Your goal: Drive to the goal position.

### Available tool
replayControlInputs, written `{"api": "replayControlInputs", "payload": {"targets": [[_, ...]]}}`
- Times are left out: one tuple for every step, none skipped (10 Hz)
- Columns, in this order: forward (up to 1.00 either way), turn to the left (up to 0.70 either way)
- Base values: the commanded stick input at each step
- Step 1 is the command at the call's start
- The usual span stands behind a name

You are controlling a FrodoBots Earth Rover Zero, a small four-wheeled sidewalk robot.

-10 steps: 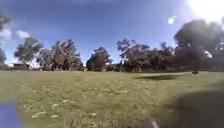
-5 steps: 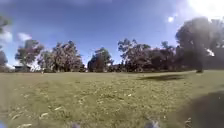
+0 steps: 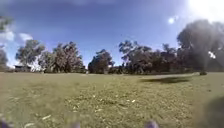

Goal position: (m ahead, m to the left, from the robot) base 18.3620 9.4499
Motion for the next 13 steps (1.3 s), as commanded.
{"api": "replayControlInputs", "payload": {"targets": [[0.70,0.28],[0.70,0.30],[0.70,0.33],[0.70,0.34],[0.70,0.15],[0.70,0.02],[0.70,0.02],[0.70,0.02],[0.70,0.02],[0.70,0.02],[0.70,0.02],[0.70,0.02],[0.70,0.02]]}}
